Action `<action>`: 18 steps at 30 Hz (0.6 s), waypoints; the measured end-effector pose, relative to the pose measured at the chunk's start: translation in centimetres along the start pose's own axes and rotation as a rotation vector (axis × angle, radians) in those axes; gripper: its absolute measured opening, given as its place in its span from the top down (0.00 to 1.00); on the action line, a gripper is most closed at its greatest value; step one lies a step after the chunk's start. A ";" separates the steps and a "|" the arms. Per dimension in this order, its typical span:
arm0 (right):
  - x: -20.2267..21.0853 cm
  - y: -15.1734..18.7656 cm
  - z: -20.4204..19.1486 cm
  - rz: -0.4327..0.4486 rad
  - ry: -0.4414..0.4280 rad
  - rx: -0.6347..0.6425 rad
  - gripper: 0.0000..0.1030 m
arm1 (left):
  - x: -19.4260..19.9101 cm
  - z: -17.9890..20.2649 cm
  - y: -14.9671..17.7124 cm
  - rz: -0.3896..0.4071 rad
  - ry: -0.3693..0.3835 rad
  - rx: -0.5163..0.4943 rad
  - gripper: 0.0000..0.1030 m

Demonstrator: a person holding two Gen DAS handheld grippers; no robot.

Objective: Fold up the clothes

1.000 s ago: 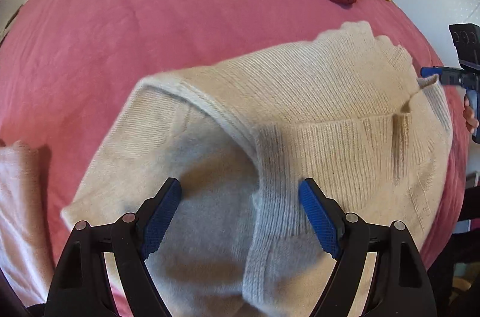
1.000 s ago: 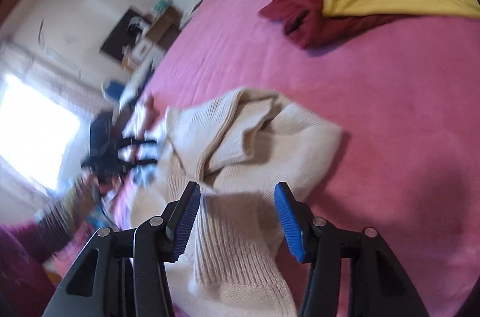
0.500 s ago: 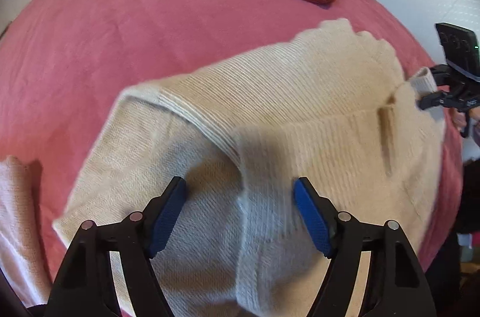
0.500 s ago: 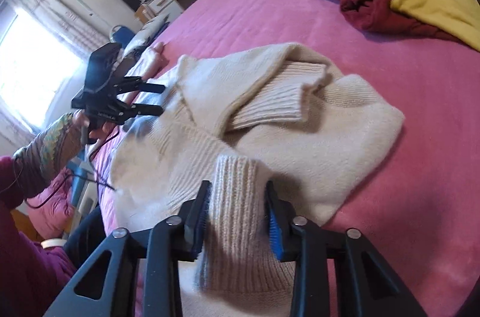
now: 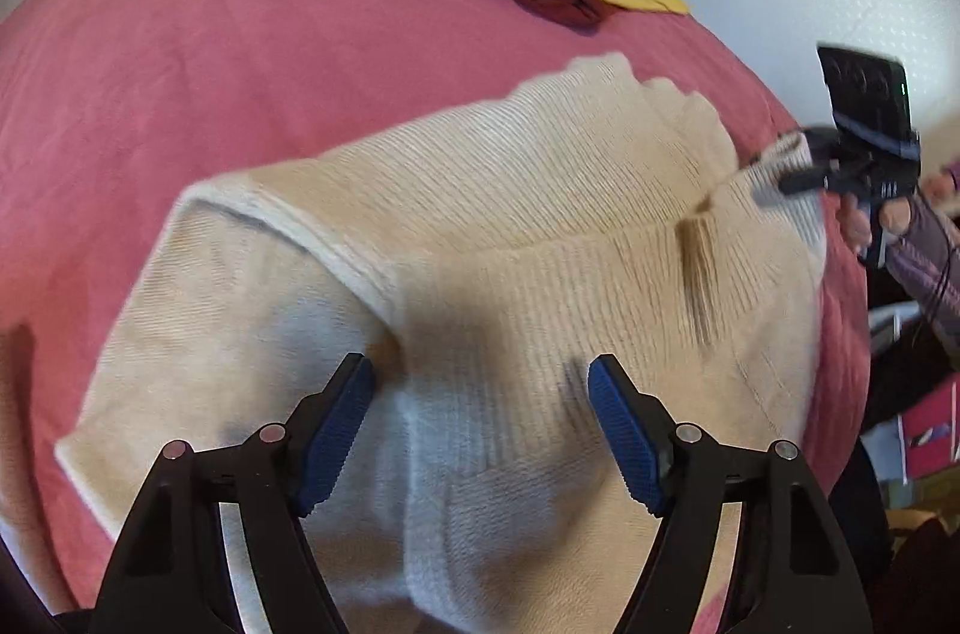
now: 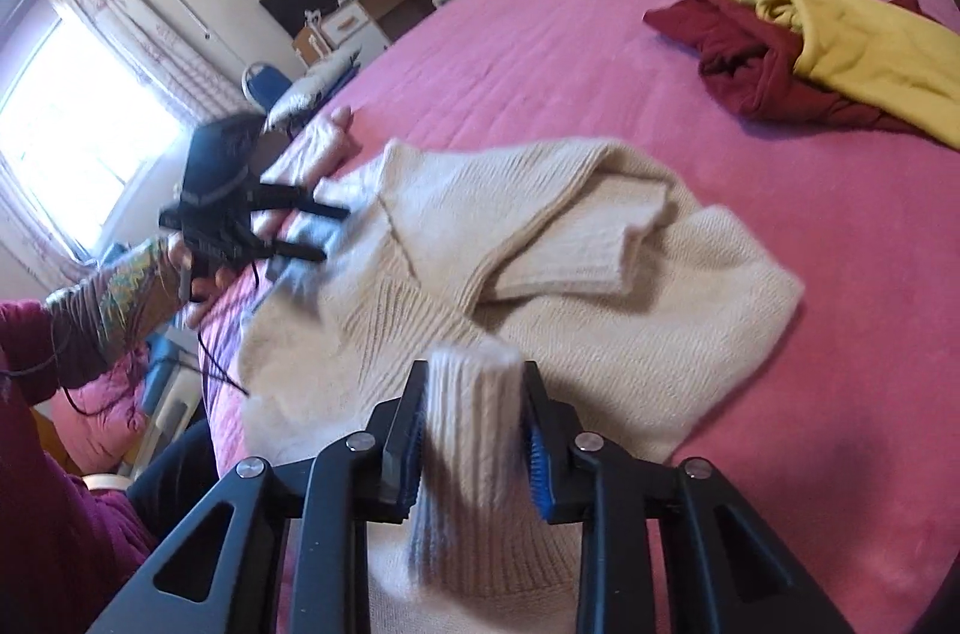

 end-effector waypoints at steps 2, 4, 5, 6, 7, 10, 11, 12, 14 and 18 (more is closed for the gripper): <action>-0.3 -0.2 -0.1 -0.015 -0.010 0.006 0.72 | -0.3 0.1 -0.2 -0.006 0.004 -0.012 0.27; -0.8 -0.5 -0.4 -0.038 -0.015 0.021 0.72 | -0.2 -1.1 -1.7 -0.009 0.012 -0.017 0.39; -1.2 -0.5 -0.6 -0.049 -0.016 0.029 0.72 | -0.2 -1.8 -2.7 -0.015 0.015 -0.017 0.57; -1.5 -0.6 -0.7 -0.061 -0.017 0.037 0.72 | -0.5 -2.0 -3.2 -0.030 0.012 -0.011 0.72; -1.9 -0.7 -0.8 -0.078 -0.019 0.040 0.74 | -0.6 -2.4 -3.2 -0.041 0.013 -0.001 0.77; -3.0 -0.7 -1.1 -0.141 -0.028 0.046 0.94 | -0.1 -3.3 -3.2 -0.043 0.058 0.034 0.88; -3.3 -0.7 -1.3 -0.153 -0.027 0.051 0.94 | 0.1 -3.4 -3.1 -0.040 0.060 0.038 0.89; -3.4 -0.7 -1.5 -0.156 -0.025 0.056 0.94 | 0.2 -3.4 -2.9 -0.037 0.055 0.035 0.89; -3.3 -0.5 -1.7 -0.156 -0.015 0.058 0.95 | 0.4 -3.2 -2.5 -0.029 0.044 0.029 0.90; -1.8 -0.3 -1.8 -0.131 -0.007 0.036 0.95 | 1.8 -2.7 -1.5 0.006 0.057 0.031 0.90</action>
Point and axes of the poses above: each gripper's, at about its wrist camera, not at the fingertips, and x roughly against the way its jaws point, z to its right, y to its underside, the point moved 3 cm from there along -x, roughly the way its jaws point, and after that the axes turned 2 degrees about -y, right-handed, at the moved point
